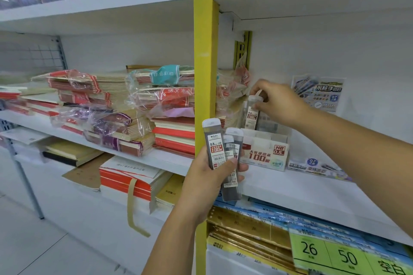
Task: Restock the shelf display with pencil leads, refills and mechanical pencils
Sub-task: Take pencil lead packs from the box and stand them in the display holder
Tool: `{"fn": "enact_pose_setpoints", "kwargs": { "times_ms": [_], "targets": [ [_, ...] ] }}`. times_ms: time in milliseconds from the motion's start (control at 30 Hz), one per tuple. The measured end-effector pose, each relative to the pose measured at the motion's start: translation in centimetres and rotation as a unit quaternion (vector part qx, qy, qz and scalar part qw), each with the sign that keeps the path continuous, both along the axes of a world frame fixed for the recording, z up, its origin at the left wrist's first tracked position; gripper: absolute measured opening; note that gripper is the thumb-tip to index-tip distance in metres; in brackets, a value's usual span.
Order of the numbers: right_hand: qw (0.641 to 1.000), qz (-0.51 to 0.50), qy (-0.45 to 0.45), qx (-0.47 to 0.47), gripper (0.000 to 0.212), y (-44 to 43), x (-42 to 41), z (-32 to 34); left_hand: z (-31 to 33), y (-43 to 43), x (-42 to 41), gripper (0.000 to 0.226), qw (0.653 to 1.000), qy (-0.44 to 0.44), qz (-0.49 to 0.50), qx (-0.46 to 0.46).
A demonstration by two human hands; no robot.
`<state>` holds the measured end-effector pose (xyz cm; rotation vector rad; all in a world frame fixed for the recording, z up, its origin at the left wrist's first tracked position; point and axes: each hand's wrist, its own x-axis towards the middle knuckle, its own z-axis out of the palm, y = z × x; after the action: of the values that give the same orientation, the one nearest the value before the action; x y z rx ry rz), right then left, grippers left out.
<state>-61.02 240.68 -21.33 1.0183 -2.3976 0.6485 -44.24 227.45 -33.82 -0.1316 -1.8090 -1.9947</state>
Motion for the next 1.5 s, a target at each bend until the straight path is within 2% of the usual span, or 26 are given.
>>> {"fn": "enact_pose_setpoints", "kwargs": {
  "times_ms": [100,200,233,300,400,500,633,733,867,933,1133,1267,1433,1500],
  "targets": [
    [0.999,-0.028,0.019,0.039,0.024,-0.5,-1.0,-1.2,-0.1,-0.1,-0.1,0.028,1.0,0.002,-0.006,-0.002],
    [0.989,-0.072,0.075,0.102,0.035,-0.4,-0.8,-2.1,-0.1,-0.1,-0.1,0.028,1.0,-0.001,-0.017,0.005],
    [0.988,-0.073,0.095,0.097,0.037,-0.3,-0.4,-2.2,0.0,-0.1,-0.1,0.028,1.0,-0.003,-0.02,0.01],
    [0.995,-0.038,0.095,0.019,0.033,0.3,1.3,-2.3,0.2,0.0,0.0,0.028,1.0,-0.002,-0.023,0.013],
    [0.99,0.072,-0.033,-0.114,0.021,1.5,5.4,-2.7,0.5,0.5,0.0,0.026,1.0,0.008,-0.029,0.01],
    [0.966,0.137,-0.184,-0.121,0.014,2.3,8.4,-3.6,0.7,1.2,0.0,0.027,0.999,0.011,-0.033,0.011],
    [0.932,0.17,-0.272,-0.17,0.021,2.6,9.2,-4.3,0.8,1.9,0.1,0.03,1.0,0.001,-0.027,0.014],
    [0.922,0.141,-0.262,-0.246,0.019,2.8,9.2,-4.1,0.8,1.8,0.1,0.03,1.0,-0.011,-0.005,0.014],
    [0.916,0.098,-0.16,-0.355,0.017,3.4,7.3,-1.7,0.9,1.3,0.0,0.026,0.999,-0.009,-0.019,0.039],
    [0.934,0.1,-0.107,-0.324,0.015,3.1,6.1,-0.7,0.9,1.2,0.0,0.023,0.999,-0.007,-0.022,0.036],
    [0.987,0.069,-0.01,-0.147,0.017,1.1,3.3,-0.1,0.9,0.8,-0.2,0.018,1.0,-0.003,-0.013,-0.004],
    [0.996,0.033,0.016,-0.082,0.019,0.1,1.6,-0.8,0.7,0.5,-0.2,0.014,0.999,-0.014,-0.014,-0.049],
    [0.997,0.004,-0.004,-0.071,0.02,-0.5,-0.1,-1.5,0.7,0.1,-0.1,0.017,0.995,-0.027,-0.023,-0.089],
    [0.999,-0.02,0.037,-0.028,0.019,-0.6,-0.7,-1.9,0.7,-0.1,0.0,0.018,0.995,-0.031,-0.025,-0.088]
  ]
}}
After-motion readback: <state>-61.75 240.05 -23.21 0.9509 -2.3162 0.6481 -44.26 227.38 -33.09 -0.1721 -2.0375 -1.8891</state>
